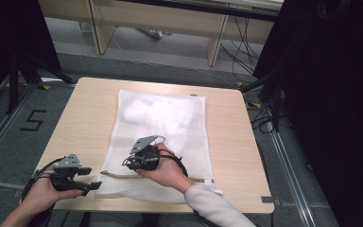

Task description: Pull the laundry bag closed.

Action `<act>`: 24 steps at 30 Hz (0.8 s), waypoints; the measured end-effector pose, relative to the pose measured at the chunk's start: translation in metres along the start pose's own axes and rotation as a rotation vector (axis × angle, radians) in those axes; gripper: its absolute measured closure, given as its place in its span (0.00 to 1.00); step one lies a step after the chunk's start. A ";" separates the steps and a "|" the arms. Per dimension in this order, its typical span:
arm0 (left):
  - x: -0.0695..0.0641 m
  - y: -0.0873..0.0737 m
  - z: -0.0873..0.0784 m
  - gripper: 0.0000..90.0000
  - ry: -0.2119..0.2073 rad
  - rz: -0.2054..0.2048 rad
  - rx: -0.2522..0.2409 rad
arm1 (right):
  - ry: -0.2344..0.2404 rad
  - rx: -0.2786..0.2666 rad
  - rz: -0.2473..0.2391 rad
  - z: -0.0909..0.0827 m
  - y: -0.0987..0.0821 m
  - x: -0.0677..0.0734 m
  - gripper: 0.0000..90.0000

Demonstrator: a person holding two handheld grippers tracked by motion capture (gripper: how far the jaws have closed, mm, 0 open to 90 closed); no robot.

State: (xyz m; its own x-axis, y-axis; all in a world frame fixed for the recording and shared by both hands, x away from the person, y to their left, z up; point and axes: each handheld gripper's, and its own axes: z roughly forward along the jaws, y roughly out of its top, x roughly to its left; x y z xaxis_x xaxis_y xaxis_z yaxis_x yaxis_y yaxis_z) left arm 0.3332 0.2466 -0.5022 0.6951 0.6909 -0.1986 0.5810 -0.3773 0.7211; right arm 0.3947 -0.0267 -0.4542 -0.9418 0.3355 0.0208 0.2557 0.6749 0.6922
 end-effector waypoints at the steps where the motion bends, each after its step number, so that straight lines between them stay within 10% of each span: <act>1: 0.000 0.000 0.000 0.30 -0.001 -0.001 -0.002 | 0.010 0.004 -0.001 0.003 0.003 0.001 0.85; 24: 0.000 0.000 -0.001 0.30 0.001 0.010 0.007 | 0.106 0.098 0.016 0.068 0.029 0.010 0.87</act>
State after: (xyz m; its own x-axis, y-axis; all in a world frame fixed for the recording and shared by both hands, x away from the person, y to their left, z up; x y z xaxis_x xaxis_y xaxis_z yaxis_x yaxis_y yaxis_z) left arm 0.3328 0.2469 -0.5012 0.7005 0.6875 -0.1913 0.5774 -0.3885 0.7181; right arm 0.4078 0.0410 -0.4827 -0.9539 0.2787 0.1114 0.2861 0.7326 0.6176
